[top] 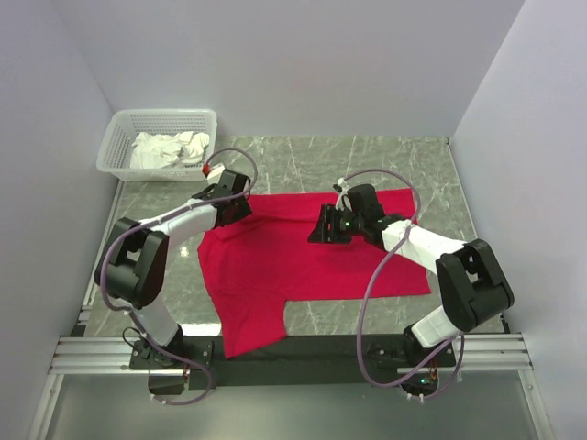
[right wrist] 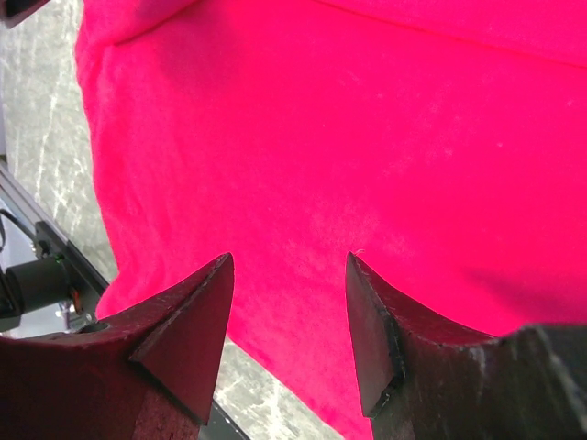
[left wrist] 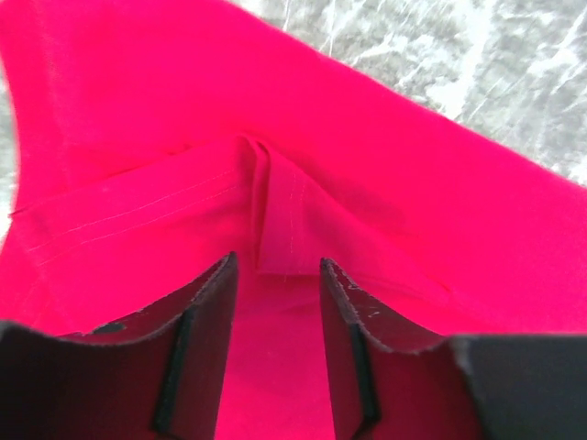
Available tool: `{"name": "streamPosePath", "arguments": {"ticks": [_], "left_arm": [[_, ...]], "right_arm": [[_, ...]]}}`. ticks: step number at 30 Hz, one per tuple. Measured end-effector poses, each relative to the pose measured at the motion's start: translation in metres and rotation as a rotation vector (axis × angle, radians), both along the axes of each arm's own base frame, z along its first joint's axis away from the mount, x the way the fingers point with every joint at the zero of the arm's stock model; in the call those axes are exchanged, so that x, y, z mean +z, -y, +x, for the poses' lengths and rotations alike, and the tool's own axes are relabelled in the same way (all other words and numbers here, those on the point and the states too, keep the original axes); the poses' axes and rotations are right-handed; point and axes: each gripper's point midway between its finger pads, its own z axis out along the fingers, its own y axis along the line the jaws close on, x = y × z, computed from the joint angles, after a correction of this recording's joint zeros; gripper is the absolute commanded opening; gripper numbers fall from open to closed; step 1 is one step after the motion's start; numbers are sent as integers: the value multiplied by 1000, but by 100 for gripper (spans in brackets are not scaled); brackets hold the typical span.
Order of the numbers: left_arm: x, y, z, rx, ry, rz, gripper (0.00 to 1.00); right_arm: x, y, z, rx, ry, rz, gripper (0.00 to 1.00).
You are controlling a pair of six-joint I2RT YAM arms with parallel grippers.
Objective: Fold and stack the t-shirts
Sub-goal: Fold the tshirt
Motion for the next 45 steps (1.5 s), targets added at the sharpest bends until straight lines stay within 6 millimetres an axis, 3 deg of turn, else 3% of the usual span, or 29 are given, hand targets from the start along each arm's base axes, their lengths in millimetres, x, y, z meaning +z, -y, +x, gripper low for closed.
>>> {"name": "streamPosePath", "arguments": {"ticks": [7,15,25,30,36,39,45], "left_arm": [[-28,2,-1,9,-55,4,43],[-37,2,-2,9,-73,12,40],[-35,4,1,6,-60,4,18],[-36,4,1,5,-62,6,1],[-35,6,0,-3,-63,9,1],[-28,11,-7,-15,-64,5,1],[4,47,-31,-91,-20,-96,1]], "right_arm": [[-4,5,-4,3,-2,-18,59],[-6,10,-4,-7,-7,-34,62],[5,32,2,-97,65,-110,66],[20,45,6,-146,132,-142,65],[31,77,6,-268,200,-217,66],[40,97,4,-352,242,-259,74],[61,132,2,-501,314,-339,80]]}}
